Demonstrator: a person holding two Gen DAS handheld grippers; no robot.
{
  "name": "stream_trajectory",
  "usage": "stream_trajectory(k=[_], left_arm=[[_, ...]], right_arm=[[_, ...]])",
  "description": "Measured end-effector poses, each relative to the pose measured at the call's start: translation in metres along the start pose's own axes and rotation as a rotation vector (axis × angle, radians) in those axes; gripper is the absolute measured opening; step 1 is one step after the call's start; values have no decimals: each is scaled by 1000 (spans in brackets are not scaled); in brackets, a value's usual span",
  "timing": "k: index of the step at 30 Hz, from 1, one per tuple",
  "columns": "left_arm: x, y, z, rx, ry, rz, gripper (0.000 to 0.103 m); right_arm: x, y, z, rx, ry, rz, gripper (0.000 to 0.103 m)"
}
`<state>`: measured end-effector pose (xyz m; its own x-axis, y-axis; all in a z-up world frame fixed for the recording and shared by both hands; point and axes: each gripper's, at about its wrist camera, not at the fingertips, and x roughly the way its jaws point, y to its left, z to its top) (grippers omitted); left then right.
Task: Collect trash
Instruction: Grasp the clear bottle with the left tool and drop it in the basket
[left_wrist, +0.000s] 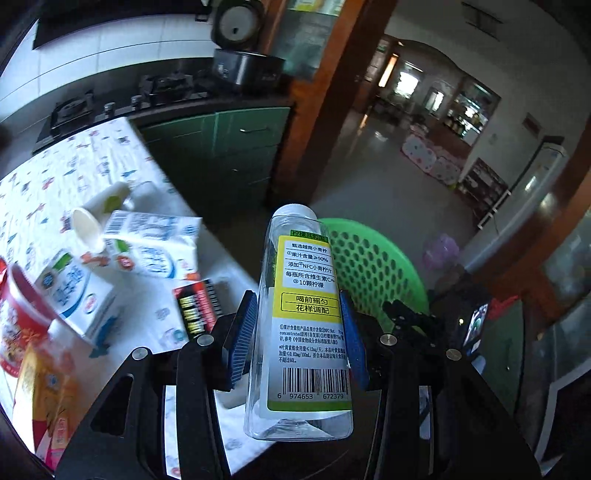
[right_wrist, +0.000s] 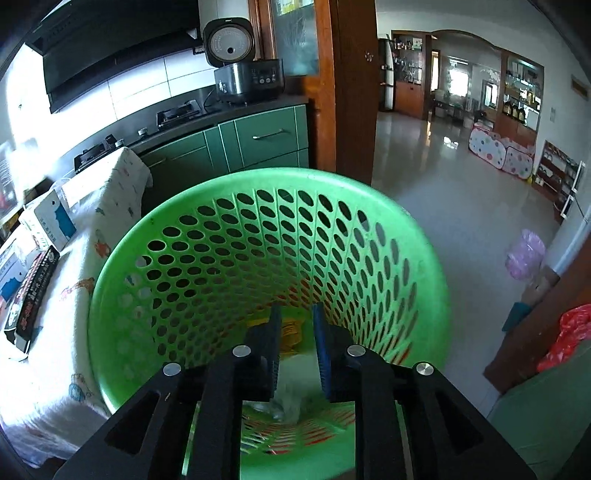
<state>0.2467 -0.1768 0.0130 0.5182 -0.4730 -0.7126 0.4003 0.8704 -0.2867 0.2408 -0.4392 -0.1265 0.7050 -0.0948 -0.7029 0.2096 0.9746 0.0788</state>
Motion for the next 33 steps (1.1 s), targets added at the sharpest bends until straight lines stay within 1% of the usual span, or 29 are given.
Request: stream_trajectory(k=[3, 5, 7, 9, 13, 15, 21, 23, 25, 26, 29, 31, 33], left_arm=[[20, -20, 8, 36, 33, -28, 44], [35, -30, 12, 51, 58, -42, 44], [50, -42, 16, 70, 89, -51, 44], [68, -53, 18, 88, 124, -55, 44], [101, -74, 17, 137, 194, -19, 44], [120, -79, 15, 138, 232, -3, 44], [156, -84, 12, 124, 298, 22, 44], [167, -85, 12, 121, 320, 45, 45], [178, -84, 11, 130, 349, 71, 45], [181, -84, 10, 122, 362, 68, 45], [190, -80, 10, 85, 395, 29, 46], [190, -80, 9, 89, 387, 41, 46], [187, -79, 7, 84, 381, 38, 50]], right_arm=[[-15, -7, -3, 15, -28, 4, 29], [-27, -10, -4, 24, -52, 10, 31], [-38, -13, -5, 31, -74, 15, 36], [-48, -17, -7, 36, -97, 15, 38], [-59, -24, -13, 46, -121, 11, 39], [-61, -27, -15, 54, -122, 8, 39], [-52, -40, -25, 86, -90, 10, 40], [-52, -43, -26, 90, -95, 7, 42], [-51, -46, -28, 95, -91, 9, 43], [-51, -47, -28, 97, -91, 9, 43], [-52, -50, -30, 101, -90, 13, 43], [-52, -51, -31, 99, -93, 12, 43], [-53, -51, -32, 100, -95, 13, 43]])
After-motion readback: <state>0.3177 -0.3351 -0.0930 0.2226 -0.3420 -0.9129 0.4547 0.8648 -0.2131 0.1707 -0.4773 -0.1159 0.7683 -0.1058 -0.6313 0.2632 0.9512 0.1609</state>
